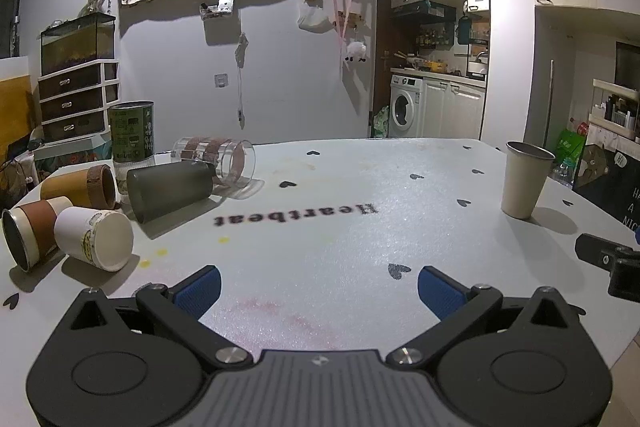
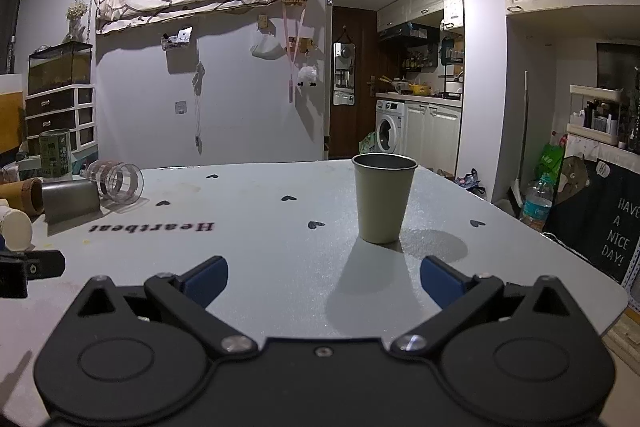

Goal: Flip cup upright

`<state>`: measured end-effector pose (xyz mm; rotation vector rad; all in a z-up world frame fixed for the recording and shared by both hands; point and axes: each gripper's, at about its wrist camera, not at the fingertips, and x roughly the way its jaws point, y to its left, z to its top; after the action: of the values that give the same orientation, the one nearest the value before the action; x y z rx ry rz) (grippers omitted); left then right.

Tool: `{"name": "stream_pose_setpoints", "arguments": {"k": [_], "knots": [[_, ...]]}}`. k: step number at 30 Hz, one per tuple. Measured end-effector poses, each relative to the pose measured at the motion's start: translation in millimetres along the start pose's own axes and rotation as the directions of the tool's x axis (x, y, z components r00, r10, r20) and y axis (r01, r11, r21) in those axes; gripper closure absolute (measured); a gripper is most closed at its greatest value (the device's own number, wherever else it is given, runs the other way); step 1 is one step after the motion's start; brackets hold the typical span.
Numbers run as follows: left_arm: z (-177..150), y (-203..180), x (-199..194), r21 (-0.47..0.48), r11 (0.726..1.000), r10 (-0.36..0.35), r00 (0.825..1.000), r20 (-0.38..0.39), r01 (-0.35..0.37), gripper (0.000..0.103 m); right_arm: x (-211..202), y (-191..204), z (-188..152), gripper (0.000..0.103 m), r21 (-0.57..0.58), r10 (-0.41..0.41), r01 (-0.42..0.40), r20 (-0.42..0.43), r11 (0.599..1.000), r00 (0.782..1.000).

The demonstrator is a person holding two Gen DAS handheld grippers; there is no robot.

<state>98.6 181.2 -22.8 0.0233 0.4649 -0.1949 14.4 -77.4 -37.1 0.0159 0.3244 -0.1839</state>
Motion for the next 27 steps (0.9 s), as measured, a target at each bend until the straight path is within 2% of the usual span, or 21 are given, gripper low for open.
{"name": "stream_pose_setpoints", "arguments": {"k": [27], "knots": [[0.2, -0.1, -0.3, 0.000, 1.000, -0.001, 1.000, 0.000, 0.001, 0.000, 0.0, 0.1, 3.1, 0.000, -0.001, -0.001, 0.001, -0.001, 1.000, 1.000]]}}
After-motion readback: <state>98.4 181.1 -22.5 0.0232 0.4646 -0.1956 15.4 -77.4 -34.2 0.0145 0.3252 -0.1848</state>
